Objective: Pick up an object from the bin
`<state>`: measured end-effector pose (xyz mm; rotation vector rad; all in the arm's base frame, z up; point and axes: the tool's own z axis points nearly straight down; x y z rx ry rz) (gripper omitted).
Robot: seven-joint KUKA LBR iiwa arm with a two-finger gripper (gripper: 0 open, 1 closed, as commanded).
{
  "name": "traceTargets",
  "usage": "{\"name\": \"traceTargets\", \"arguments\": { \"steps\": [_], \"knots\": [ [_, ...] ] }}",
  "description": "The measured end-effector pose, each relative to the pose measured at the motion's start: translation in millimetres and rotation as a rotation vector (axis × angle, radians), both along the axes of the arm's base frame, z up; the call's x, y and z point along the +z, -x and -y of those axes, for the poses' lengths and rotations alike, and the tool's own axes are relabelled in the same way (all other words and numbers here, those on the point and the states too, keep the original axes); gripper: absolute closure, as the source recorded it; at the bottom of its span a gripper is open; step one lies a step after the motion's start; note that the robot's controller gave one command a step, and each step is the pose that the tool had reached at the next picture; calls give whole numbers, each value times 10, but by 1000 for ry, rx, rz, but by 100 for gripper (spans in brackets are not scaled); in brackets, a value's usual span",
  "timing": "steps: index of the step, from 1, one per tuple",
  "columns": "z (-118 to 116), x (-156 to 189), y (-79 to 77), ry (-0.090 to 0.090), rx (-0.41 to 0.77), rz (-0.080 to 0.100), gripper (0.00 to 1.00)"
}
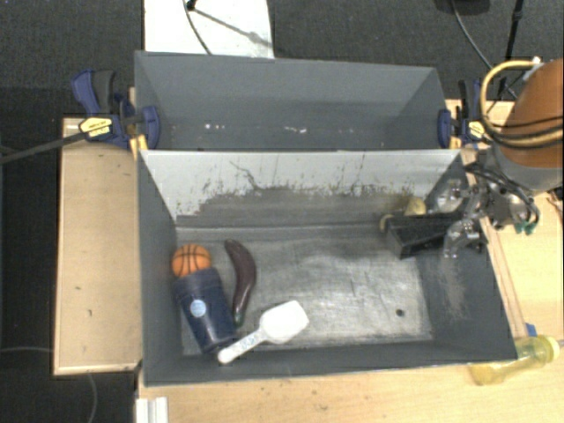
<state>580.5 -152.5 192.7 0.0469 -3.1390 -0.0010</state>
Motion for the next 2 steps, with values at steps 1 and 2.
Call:
{"name": "traceTargets", "arguments": {
  "steps": [1,2],
  "knots": [
    [0,-1,0,0,0,0,100],
    [-16,382,255,-2,95,-5,100]
  ]
}}
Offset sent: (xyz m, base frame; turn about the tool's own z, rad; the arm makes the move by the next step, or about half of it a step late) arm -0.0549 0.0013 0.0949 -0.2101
